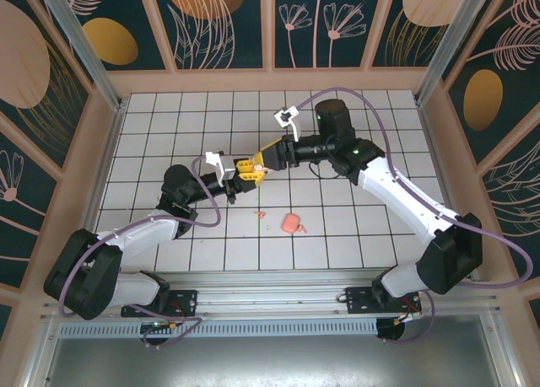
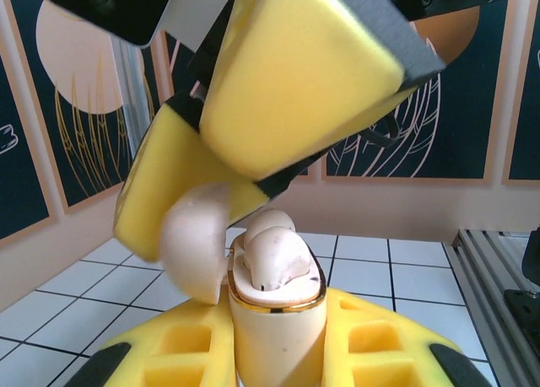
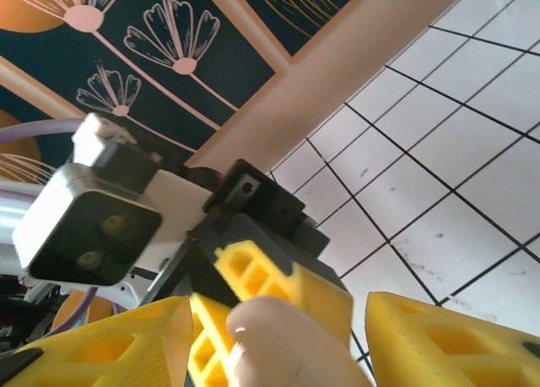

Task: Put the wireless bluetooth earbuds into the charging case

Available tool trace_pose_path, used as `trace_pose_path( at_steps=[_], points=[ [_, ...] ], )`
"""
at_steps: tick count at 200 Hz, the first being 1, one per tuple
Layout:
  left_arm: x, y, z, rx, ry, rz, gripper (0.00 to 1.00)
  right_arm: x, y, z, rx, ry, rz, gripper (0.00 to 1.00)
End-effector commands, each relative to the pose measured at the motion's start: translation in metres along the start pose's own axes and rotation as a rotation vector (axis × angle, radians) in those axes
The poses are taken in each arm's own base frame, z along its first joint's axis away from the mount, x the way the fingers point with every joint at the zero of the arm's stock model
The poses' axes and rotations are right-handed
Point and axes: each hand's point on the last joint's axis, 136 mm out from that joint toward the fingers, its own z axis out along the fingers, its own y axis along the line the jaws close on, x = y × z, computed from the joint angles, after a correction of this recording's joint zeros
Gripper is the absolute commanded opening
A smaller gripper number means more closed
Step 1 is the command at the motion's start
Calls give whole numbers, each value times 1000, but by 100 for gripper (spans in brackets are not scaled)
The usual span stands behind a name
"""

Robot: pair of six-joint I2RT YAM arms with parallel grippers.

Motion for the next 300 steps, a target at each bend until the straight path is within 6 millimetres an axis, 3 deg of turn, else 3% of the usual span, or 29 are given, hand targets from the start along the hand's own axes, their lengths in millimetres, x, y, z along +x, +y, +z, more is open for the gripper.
trace_pose_path(
  at_steps=[1, 24, 43, 61, 73, 105, 121, 166, 172, 182, 188, 200, 249, 300],
  points=[
    [-16, 1, 3, -7, -27, 33, 8, -9, 29, -17, -72, -53, -62, 56],
    [-13, 4, 2, -28, -23, 19, 8, -5, 35, -28, -79, -84, -62, 54],
    [-8, 12, 4, -61, -1, -32, 8, -3, 23, -39, 10, -136, -38, 54],
    [-1, 22, 8, -96, 38, -128, 8, -4, -8, -49, 190, -217, 51, 54],
    [4, 28, 11, -112, 56, -216, 8, -5, -48, -72, 361, -300, 162, 55],
    [27, 51, 17, -214, 96, -530, 6, 25, -138, -135, 735, -521, 524, 55],
    [44, 64, 23, -270, 126, -718, 5, 38, -160, -155, 784, -629, 625, 55],
    [91, 87, 49, -433, 285, -997, 8, 60, -177, -169, 849, -695, 673, 55],
    [109, 89, 50, -464, 326, -1055, 8, 60, -176, -169, 842, -700, 670, 55],
    [117, 95, 63, -476, 346, -1134, 8, 61, -175, -171, 845, -708, 670, 55],
    [135, 95, 68, -484, 379, -1188, 7, 61, -174, -174, 852, -716, 671, 55],
    [151, 95, 82, -495, 419, -1236, 7, 60, -172, -176, 852, -723, 664, 55],
    [195, 82, 141, -460, 524, -1350, 9, 59, -167, -174, 826, -716, 654, 55],
    [222, 86, 163, -510, 574, -1392, 10, 59, -157, -182, 825, -747, 646, 55]
  ],
)
